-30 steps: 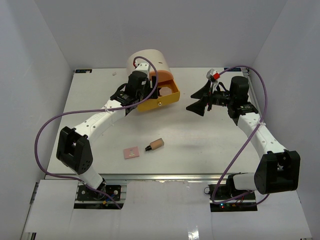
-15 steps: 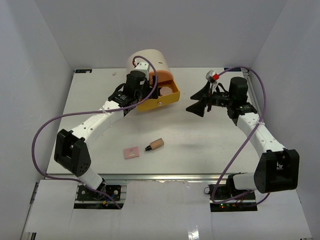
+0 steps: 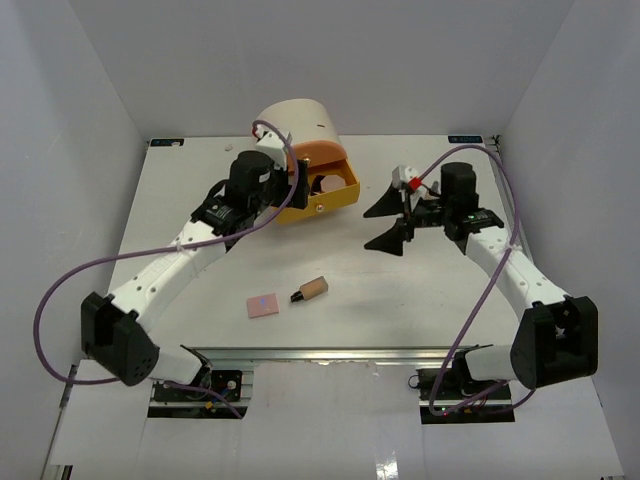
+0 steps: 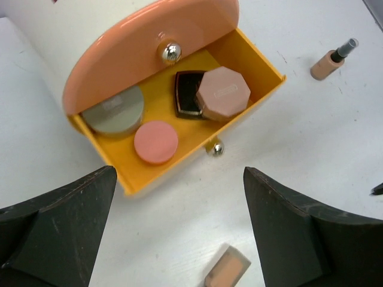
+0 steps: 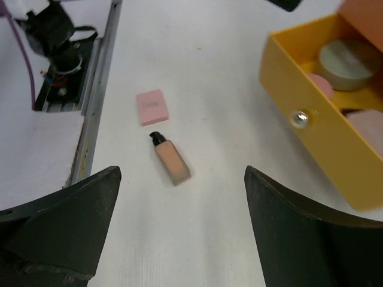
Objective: Organize the makeup
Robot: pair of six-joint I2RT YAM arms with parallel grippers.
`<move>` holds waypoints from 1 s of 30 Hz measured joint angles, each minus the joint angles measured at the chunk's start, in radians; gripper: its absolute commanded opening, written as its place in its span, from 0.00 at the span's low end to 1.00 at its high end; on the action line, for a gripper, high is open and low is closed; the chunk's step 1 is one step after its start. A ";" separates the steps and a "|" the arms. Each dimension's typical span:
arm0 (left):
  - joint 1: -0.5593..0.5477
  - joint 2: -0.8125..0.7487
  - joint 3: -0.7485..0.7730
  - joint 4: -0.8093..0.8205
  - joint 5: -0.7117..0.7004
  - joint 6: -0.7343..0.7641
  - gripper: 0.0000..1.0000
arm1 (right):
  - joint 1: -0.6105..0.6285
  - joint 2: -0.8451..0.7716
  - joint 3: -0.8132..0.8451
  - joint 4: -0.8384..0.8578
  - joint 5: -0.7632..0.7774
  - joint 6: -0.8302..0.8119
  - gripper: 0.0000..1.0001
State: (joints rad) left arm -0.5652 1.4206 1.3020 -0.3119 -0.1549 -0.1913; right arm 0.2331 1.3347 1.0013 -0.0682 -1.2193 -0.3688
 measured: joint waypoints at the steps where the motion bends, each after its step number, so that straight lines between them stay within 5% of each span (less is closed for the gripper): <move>1: 0.000 -0.046 -0.037 -0.002 0.004 0.005 0.98 | 0.047 -0.007 -0.001 -0.058 0.019 -0.093 0.90; 6: 0.000 -0.327 -0.224 -0.008 -0.026 0.018 0.98 | 0.331 -0.026 0.004 -0.245 0.193 -0.456 0.90; 10: 0.001 -0.584 -0.395 0.063 -0.109 0.035 0.98 | 0.552 0.095 0.080 -0.309 0.368 -0.560 0.90; 20: 0.001 -0.954 -0.609 0.173 -0.291 0.089 0.98 | 0.858 0.589 0.371 -0.269 0.749 -0.439 0.90; 30: 0.001 -0.996 -0.621 0.208 -0.311 0.106 0.98 | 0.925 0.762 0.516 -0.239 0.930 -0.279 0.90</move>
State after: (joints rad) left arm -0.5640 0.4246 0.6815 -0.1040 -0.4661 -0.0851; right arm 1.1585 2.0964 1.5178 -0.3076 -0.2898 -0.6481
